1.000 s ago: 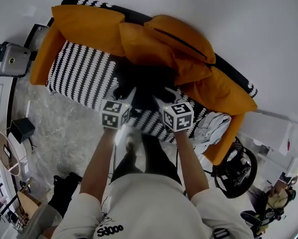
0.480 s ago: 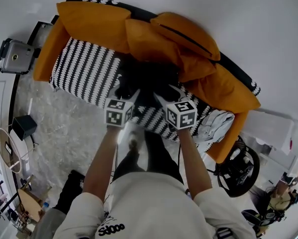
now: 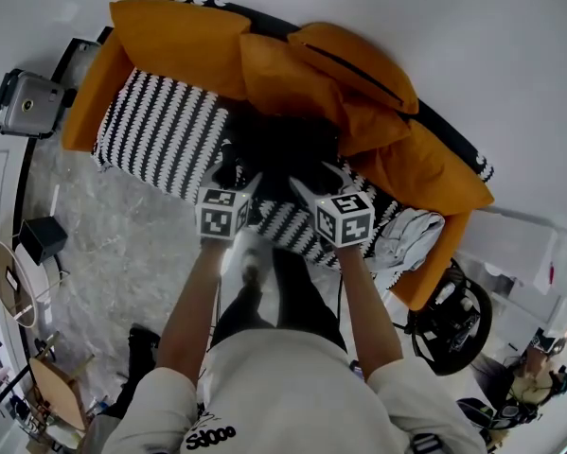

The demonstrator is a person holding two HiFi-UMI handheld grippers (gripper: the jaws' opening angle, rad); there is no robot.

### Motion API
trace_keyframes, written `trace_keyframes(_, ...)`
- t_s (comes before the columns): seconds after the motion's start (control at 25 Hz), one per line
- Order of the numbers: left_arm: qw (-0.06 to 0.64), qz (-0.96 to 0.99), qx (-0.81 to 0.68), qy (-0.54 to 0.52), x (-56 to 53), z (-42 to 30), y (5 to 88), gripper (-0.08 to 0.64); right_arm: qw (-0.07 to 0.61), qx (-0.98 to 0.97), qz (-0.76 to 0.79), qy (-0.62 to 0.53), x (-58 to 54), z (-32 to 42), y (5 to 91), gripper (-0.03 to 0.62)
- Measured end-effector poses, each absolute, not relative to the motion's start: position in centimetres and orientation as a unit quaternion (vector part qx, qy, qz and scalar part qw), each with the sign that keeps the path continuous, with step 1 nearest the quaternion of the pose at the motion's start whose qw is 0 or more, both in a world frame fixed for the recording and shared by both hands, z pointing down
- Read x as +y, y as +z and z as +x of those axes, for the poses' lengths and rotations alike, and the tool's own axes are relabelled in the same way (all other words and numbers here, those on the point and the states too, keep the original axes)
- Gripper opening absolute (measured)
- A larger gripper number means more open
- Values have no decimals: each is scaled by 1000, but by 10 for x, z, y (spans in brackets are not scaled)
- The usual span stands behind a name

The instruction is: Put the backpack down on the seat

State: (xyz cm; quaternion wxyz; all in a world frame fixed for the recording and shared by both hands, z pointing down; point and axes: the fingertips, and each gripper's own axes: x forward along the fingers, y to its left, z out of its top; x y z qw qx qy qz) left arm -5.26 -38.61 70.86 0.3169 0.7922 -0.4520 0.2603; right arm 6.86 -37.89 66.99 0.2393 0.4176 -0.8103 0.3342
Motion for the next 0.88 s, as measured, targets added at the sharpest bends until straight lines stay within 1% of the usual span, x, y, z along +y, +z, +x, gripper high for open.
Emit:
trace_keyframes(0.2,336,773,-477,249,-382,-67,717,347,239,-812,419,329,-374,68,666,298)
trace_keyframes(0.36,337,764,-490,250,-378,-79,721,357,230,-810,428,328,-374,71,662,302)
trace_keyframes(0.52,321,764,-500,251,-376,-87,714,357,224,-808,439,321,-375,74,657,300)
trace_keyframes(0.72,299,774,-500,247,-372,-87,697,354,220,-811,445,311,-367,77,645,278)
trace_keyframes(0.88,289,781,-496,244,-365,-91,685,329,211,-815,451,298,-363,78,630,267)
